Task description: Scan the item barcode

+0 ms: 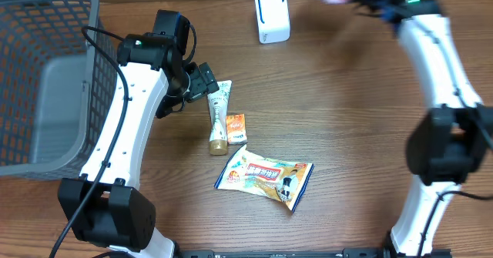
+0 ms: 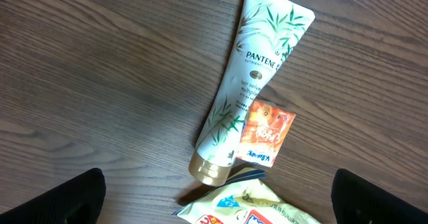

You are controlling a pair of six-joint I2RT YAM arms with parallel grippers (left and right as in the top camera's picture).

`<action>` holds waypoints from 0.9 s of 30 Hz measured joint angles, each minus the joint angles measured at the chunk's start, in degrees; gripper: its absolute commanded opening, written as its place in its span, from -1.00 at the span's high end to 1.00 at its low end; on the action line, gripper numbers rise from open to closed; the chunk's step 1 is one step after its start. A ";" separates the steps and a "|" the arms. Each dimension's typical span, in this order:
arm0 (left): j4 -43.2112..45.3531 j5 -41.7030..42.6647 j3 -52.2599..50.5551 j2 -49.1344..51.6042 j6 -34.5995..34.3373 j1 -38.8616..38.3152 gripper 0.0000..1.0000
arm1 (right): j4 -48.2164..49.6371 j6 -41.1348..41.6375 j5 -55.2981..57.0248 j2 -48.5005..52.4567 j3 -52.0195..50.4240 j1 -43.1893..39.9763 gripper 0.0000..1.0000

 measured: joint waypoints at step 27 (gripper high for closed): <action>-0.04 0.02 0.00 0.00 0.00 0.00 -1.00 | -22.86 -9.79 23.74 -1.11 -11.45 -45.94 -0.58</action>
